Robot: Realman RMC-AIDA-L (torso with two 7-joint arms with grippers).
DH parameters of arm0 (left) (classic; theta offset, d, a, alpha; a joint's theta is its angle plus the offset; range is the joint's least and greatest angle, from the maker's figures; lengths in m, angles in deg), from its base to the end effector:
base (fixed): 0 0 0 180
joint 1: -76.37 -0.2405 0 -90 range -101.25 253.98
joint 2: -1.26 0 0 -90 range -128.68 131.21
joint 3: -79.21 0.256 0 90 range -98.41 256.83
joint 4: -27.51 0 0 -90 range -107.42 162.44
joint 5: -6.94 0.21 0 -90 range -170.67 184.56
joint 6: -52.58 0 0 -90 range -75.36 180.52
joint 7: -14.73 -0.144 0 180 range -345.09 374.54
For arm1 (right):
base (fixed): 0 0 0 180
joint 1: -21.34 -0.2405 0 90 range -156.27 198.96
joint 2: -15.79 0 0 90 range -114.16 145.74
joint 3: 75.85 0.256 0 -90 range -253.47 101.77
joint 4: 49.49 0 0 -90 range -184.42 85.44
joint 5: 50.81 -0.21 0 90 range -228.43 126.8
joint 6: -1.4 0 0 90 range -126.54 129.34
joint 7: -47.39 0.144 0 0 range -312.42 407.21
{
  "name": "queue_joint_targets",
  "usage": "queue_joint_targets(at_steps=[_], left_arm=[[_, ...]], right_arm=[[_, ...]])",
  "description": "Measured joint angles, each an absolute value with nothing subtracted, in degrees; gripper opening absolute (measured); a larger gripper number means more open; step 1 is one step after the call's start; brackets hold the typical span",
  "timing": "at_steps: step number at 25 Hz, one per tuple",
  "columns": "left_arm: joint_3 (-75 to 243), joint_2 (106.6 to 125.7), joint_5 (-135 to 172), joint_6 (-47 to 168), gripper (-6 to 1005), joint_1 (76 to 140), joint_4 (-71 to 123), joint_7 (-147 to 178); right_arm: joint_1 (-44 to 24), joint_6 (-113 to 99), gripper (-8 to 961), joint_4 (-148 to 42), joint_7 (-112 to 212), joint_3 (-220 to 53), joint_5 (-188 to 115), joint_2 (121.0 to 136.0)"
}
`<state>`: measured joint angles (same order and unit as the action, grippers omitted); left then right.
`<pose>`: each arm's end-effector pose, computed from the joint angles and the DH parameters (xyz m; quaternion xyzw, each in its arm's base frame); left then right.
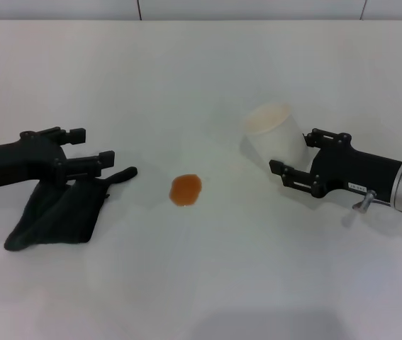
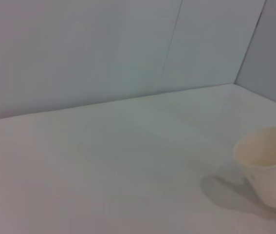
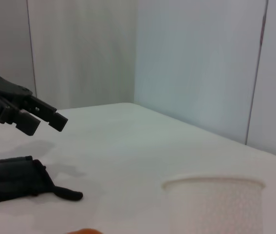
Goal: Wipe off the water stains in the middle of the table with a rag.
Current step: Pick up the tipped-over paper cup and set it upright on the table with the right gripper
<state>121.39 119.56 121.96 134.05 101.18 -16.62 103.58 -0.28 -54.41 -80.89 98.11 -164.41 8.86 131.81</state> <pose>-0.2978 0.3302 0.0211 -0.9127 -0.3007 -0.1905 0.2007 0.2796 0.3318 -0.0548 -0.9224 0.1417 0.2132 0.2893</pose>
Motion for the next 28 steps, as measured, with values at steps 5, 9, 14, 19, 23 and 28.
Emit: queue_joint_targets(at_steps=[5, 9, 14, 19, 23, 28], left_arm=[[121.44, 119.56, 121.96, 134.06, 862, 101.44, -16.62, 103.58], [121.39, 119.56, 121.99, 134.06, 862, 101.43, -16.61, 103.6], [121.39, 119.56, 121.99, 134.06, 862, 101.42, -16.62, 103.75], [121.39, 119.56, 122.0, 134.06, 862, 101.41, -16.61, 103.76], [121.39, 119.56, 121.99, 134.06, 862, 101.41, -16.61, 103.76], [121.39, 119.5, 121.99, 134.06, 862, 101.41, -16.61, 103.97]], right_arm=[[-0.05, -54.03, 641, -80.38, 97.59, -164.44, 8.98, 131.8], [-0.11, -53.79, 641, -79.85, 97.47, -164.45, 9.25, 131.57], [0.13, -52.79, 642, -79.82, 97.43, -164.44, 9.31, 131.47], [0.34, -52.78, 642, -79.81, 97.41, -164.44, 9.41, 131.37], [0.54, -52.72, 643, -79.8, 97.4, -164.44, 9.54, 131.25], [0.95, -52.82, 643, -79.99, 97.51, -164.36, 9.6, 131.11]])
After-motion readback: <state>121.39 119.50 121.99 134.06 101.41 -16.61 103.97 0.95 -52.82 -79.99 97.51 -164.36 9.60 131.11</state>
